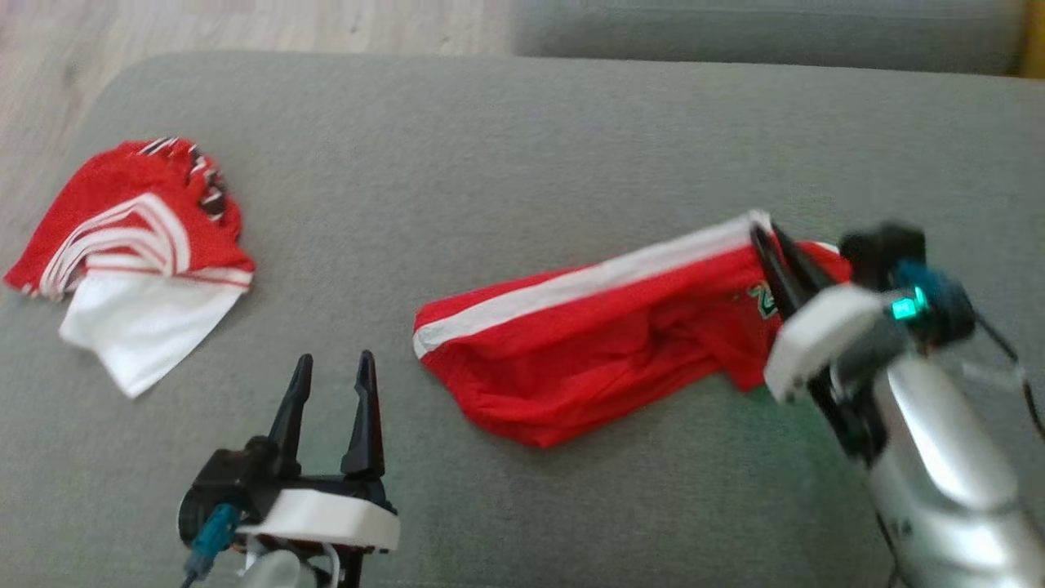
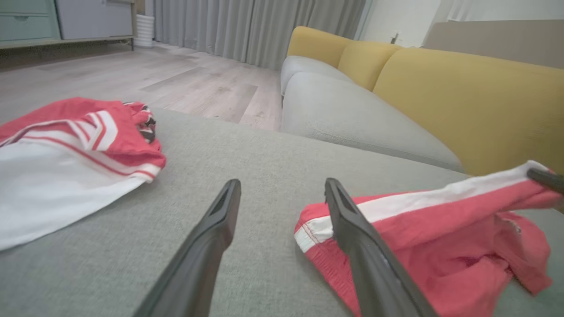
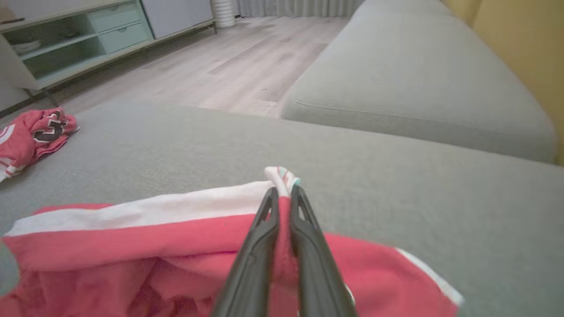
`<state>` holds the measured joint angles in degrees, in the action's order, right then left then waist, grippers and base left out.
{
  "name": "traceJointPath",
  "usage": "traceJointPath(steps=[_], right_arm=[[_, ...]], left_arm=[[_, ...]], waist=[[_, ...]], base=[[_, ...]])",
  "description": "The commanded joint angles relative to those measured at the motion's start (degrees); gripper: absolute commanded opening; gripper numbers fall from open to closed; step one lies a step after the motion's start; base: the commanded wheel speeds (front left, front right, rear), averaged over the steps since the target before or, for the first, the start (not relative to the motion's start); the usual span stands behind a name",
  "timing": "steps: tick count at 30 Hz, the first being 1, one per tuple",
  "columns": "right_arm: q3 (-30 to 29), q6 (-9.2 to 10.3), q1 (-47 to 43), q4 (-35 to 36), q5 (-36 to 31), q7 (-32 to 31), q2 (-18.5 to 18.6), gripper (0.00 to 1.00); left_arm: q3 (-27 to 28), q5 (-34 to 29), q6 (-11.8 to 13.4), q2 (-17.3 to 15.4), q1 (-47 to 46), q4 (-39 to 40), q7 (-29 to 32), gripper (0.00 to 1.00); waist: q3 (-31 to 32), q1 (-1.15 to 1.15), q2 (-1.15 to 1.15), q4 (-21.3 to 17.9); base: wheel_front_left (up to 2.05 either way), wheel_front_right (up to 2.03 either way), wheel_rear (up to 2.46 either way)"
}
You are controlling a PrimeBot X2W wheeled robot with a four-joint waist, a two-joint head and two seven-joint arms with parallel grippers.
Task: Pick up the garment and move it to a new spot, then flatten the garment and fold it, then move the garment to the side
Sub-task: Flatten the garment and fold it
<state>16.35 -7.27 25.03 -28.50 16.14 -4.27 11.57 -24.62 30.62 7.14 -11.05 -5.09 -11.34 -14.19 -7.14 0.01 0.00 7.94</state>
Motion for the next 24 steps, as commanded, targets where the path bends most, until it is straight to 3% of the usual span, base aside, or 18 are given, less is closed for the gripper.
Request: traceJointPath(steps=[1,10,19,20,21,22,24], right_arm=[[-0.7,-0.22,-1.6,4.3,-0.4,1.1,0.1,0.0],[-9.8,-0.22,-15.7,13.7,-6.7,1.4,-4.4,0.0],[-14.0,-0.22,-17.9,10.6,-11.8,5.2,-6.9,0.0],[-14.5,-0.22,-17.8,9.6,-12.2,5.8,-7.1,0.13],[-15.0,-0.22,-17.6,8.5,-12.8,6.4,-7.3,0.44],[-15.3,-0.22,-17.5,7.4,-13.5,6.9,-7.5,0.95],[-16.1,-0.22,-17.2,5.4,-14.3,8.2,-7.8,1.0]], left_arm=[[2.3,-0.2,0.6,-1.3,-0.6,2.2,-0.1,1.0],[2.1,-0.2,1.3,-2.2,0.0,4.3,1.1,1.0],[1.4,-0.1,1.1,-2.1,0.0,4.0,1.0,1.0],[1.3,0.0,1.1,-1.9,0.0,3.8,1.0,1.0],[1.2,0.0,1.1,-1.8,0.1,3.7,1.0,1.0],[1.0,0.0,1.1,-1.7,0.1,3.5,0.9,1.0],[0.8,0.1,1.0,-1.5,0.1,3.1,0.9,1.0]], waist=[[1.7,-0.01,0.0,-2.4],[1.4,-0.01,0.0,-4.5],[0.6,-0.01,0.0,-4.3],[0.6,-0.01,0.0,-4.3],[0.7,-0.01,0.0,-4.2],[0.7,-0.01,0.0,-4.2],[0.9,-0.01,0.0,-4.1]], base=[[0.0,0.0,0.0],[0.0,0.0,0.0],[0.0,0.0,0.0],[0.0,0.0,0.0],[0.0,0.0,0.0],[0.0,0.0,0.0],[0.0,0.0,0.0]])
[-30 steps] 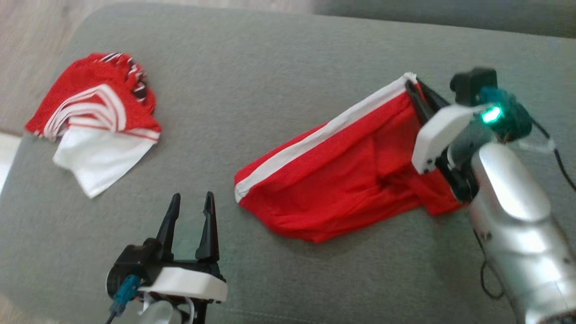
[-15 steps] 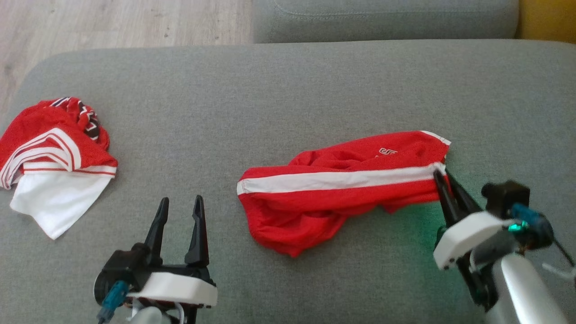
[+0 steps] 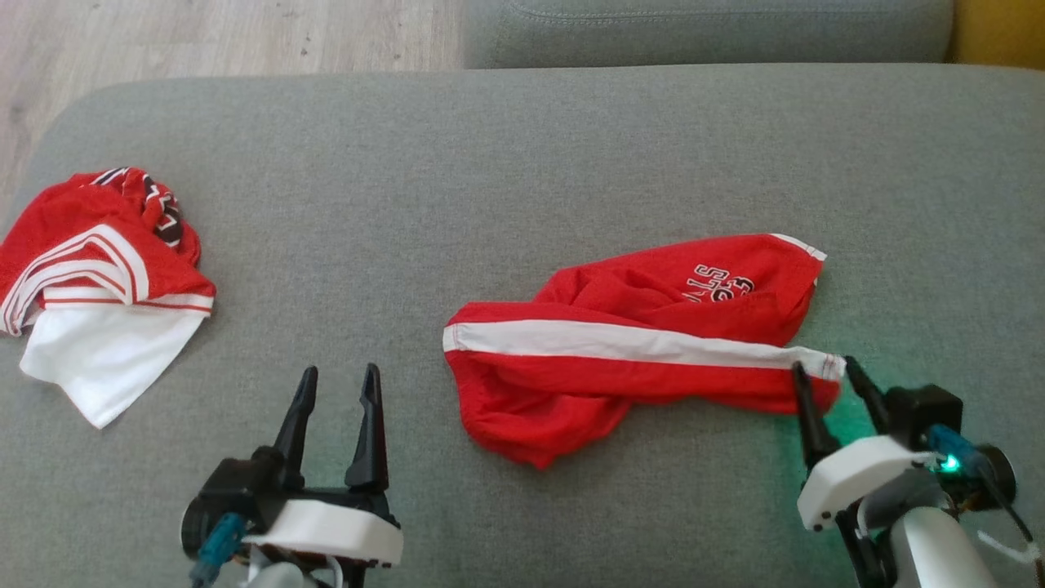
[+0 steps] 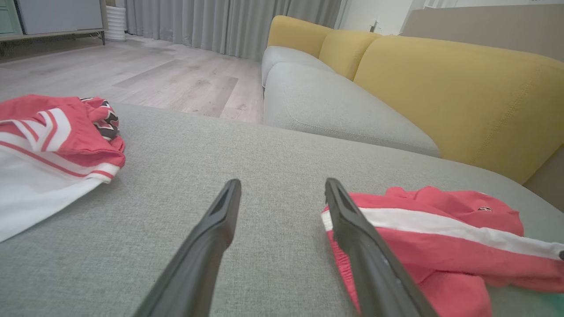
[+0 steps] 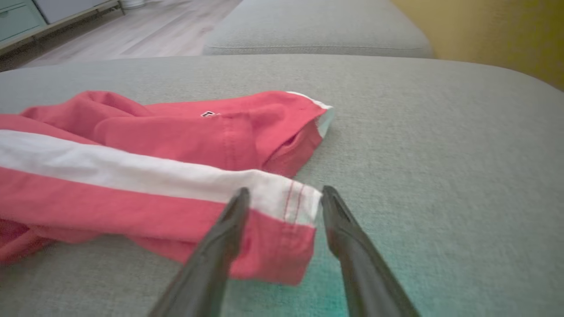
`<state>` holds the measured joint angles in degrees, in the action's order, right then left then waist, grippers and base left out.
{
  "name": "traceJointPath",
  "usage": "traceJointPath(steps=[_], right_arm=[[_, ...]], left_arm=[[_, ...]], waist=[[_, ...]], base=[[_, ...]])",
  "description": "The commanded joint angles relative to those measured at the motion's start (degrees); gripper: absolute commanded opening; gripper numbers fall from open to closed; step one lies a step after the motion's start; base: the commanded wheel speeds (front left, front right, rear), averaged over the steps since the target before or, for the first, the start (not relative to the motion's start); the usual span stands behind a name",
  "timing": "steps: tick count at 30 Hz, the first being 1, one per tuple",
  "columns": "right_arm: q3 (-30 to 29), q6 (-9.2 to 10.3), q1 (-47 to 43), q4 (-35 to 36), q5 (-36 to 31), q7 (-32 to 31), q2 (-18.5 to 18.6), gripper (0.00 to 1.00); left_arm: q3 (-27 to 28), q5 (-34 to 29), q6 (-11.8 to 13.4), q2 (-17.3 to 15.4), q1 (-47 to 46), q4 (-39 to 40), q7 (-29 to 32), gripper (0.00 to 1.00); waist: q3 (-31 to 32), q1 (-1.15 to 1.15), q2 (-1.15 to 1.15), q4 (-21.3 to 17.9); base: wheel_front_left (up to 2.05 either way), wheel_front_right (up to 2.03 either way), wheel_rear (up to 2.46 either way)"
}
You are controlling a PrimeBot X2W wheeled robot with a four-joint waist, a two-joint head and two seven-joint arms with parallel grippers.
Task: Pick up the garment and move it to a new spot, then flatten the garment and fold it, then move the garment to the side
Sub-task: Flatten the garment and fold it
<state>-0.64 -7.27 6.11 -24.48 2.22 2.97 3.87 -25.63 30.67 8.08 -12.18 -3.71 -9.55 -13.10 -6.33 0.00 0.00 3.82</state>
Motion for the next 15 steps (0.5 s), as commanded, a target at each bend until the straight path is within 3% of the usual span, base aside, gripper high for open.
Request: traceJointPath(steps=[1,8,15], right_arm=[[0.6,-0.22,1.8,0.5,-0.5,1.5,-0.3,1.0],[-2.3,-0.22,1.5,-2.3,-0.8,4.6,-0.8,1.0],[-0.8,-0.22,0.6,1.1,2.0,6.4,-1.0,1.0]], left_arm=[[1.7,0.1,0.0,-0.2,-1.2,1.1,-0.2,1.0],[1.3,0.5,-0.3,0.4,-0.8,-0.2,-0.6,1.0],[1.6,0.8,-0.6,0.5,-0.3,-0.8,-1.0,1.0]], waist=[[0.3,0.0,0.0,0.0],[1.7,0.0,0.0,-0.7],[4.1,0.0,0.0,-1.9]], base=[[0.0,0.0,0.0],[0.0,0.0,0.0],[0.0,0.0,0.0]])
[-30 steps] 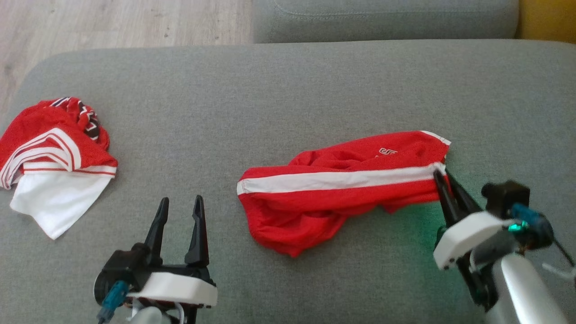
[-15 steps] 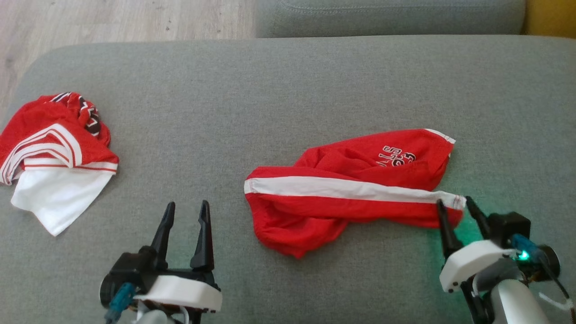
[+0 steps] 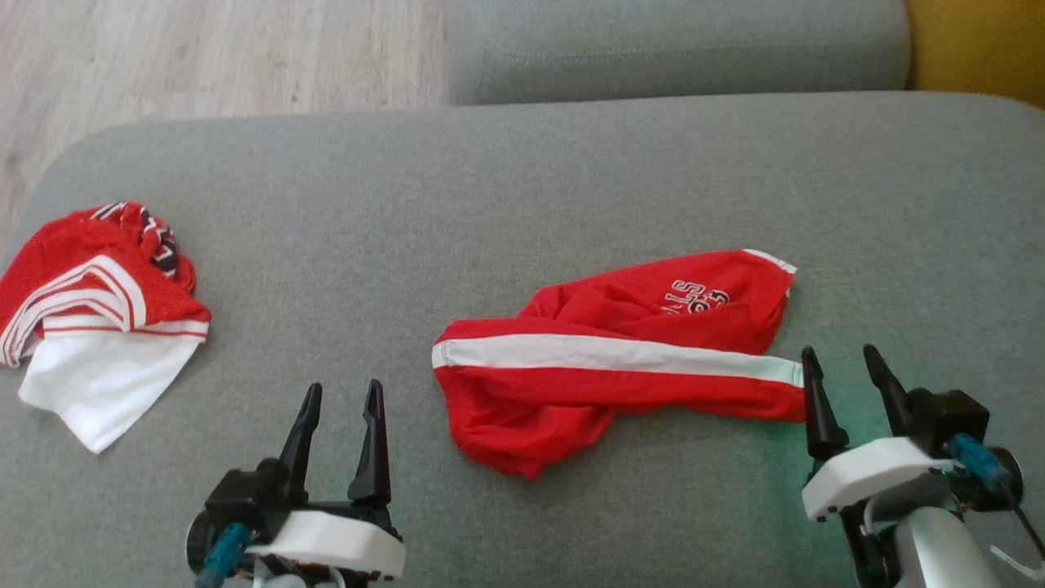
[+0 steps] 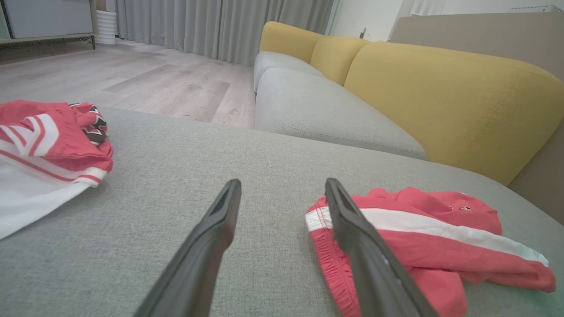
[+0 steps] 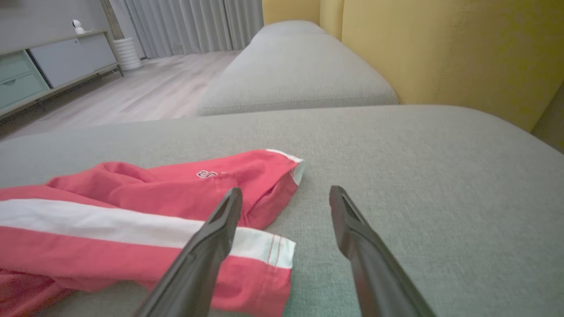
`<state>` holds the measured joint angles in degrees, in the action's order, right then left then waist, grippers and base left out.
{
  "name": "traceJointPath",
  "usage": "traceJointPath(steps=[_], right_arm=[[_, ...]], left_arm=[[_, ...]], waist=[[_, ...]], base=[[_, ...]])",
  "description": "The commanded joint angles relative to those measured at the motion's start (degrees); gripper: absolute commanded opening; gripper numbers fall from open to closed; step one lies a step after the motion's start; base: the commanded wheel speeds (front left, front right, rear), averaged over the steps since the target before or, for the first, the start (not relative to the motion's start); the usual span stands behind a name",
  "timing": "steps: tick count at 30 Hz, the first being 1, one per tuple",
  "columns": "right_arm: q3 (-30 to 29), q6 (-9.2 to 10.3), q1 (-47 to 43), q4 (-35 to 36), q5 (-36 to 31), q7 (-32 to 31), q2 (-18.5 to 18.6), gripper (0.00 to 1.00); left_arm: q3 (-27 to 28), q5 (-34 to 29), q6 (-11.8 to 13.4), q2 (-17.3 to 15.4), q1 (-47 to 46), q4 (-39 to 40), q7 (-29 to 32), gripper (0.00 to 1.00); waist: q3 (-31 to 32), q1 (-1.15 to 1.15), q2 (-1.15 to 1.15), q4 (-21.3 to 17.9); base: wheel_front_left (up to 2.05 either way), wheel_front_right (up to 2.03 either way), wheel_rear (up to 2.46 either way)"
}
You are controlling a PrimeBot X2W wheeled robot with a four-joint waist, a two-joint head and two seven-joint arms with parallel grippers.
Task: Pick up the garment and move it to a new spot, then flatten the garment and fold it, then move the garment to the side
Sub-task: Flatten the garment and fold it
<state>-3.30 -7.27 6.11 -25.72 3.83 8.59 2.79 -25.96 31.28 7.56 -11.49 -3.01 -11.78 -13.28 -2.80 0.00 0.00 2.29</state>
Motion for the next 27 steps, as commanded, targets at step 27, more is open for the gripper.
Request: traceJointPath(steps=[27], right_arm=[[6.4,-0.22,-3.8,9.3,4.9,-0.7,0.1,1.0]], left_arm=[[3.2,0.1,-0.2,-0.2,1.3,-1.8,-1.6,1.0]], waist=[[4.1,0.0,0.0,0.3]], base=[[0.0,0.0,0.0]])
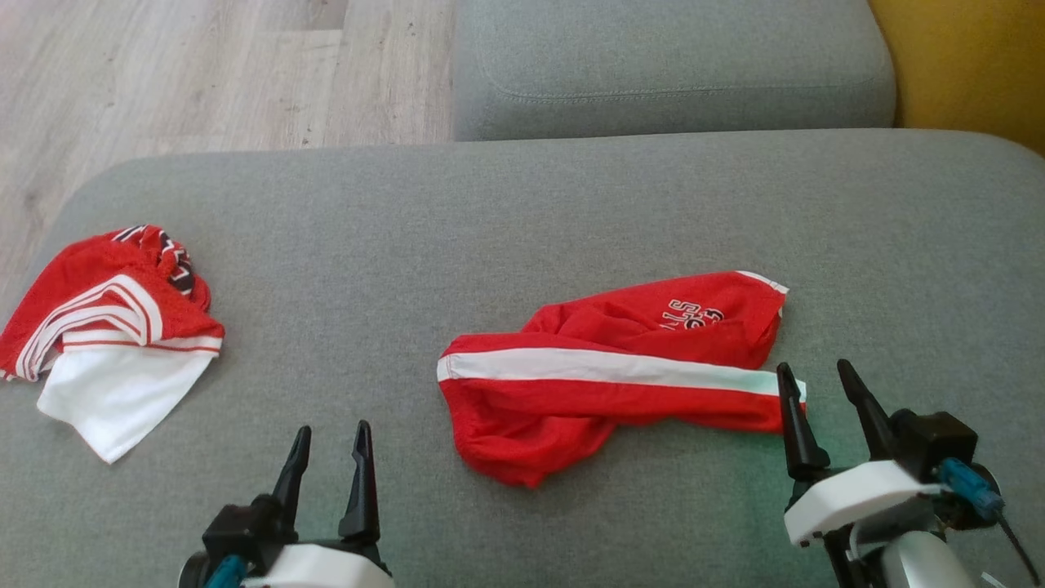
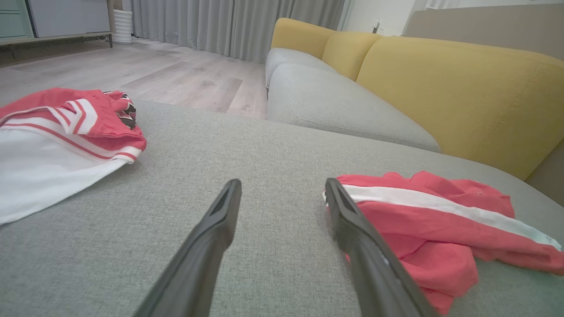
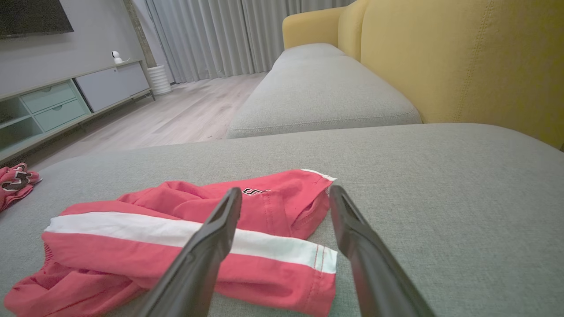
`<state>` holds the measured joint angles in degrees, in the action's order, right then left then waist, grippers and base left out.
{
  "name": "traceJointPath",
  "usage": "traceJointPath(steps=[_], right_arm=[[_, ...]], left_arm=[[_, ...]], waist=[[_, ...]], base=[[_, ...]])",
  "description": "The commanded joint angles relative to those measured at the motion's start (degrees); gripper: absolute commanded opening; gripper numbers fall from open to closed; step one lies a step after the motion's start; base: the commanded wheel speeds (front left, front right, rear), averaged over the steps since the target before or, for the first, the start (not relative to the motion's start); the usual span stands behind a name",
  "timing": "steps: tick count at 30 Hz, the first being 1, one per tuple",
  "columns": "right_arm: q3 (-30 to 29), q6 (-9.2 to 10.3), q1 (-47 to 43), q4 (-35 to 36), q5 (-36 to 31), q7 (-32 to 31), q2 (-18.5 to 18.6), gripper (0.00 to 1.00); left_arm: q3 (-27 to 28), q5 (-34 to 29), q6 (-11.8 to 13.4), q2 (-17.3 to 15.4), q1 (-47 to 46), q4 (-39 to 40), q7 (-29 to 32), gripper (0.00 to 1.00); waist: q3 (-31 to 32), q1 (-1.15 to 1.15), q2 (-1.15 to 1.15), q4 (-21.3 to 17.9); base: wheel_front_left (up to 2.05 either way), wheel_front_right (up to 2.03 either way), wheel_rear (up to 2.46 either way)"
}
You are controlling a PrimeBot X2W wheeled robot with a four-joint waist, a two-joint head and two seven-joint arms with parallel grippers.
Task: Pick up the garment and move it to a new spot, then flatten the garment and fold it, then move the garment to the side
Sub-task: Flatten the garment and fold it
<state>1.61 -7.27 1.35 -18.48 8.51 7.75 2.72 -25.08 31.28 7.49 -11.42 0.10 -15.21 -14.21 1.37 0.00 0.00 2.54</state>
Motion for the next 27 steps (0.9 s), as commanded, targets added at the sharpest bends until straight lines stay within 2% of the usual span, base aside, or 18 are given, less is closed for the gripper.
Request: traceJointPath(steps=[1,6,12,18,23,27], right_arm=[[1.6,-0.22,1.0,2.1,0.2,0.1,0.2,1.0],[1.5,-0.22,1.0,2.5,0.0,-0.1,0.2,1.0],[1.1,-0.22,1.6,2.8,-0.4,-0.2,0.2,1.0],[1.4,-0.22,2.7,3.1,-0.6,-0.1,0.2,1.0],[1.6,-0.22,3.7,3.0,-0.8,0.0,0.2,1.0],[1.4,-0.22,4.0,2.7,-1.0,0.3,0.2,1.0]], left_arm=[[2.4,0.1,0.0,-0.2,-1.9,1.7,-0.6,1.0],[0.7,0.7,-1.6,0.4,-4.2,1.6,2.0,1.0],[-1.9,4.0,-5.5,1.2,-10.6,-0.7,12.1,1.0],[-2.7,7.8,-7.4,3.2,-16.3,-5.2,20.0,1.0],[-1.4,11.2,-7.8,4.7,-19.5,-9.5,23.0,1.0],[0.1,13.8,-8.5,5.7,-21.0,-11.8,23.0,1.0]], waist=[[-0.1,0.0,0.0,0.0],[-0.8,0.0,0.0,0.0],[-2.2,0.0,0.0,-0.2],[-4.3,0.0,0.0,-1.6],[-6.1,0.0,0.0,-3.3],[-6.9,0.0,0.0,-4.3]], base=[[0.0,0.0,0.0],[0.0,0.0,0.0],[0.0,0.0,0.0],[0.0,0.0,0.0],[0.0,0.0,0.0],[0.0,0.0,0.0]])
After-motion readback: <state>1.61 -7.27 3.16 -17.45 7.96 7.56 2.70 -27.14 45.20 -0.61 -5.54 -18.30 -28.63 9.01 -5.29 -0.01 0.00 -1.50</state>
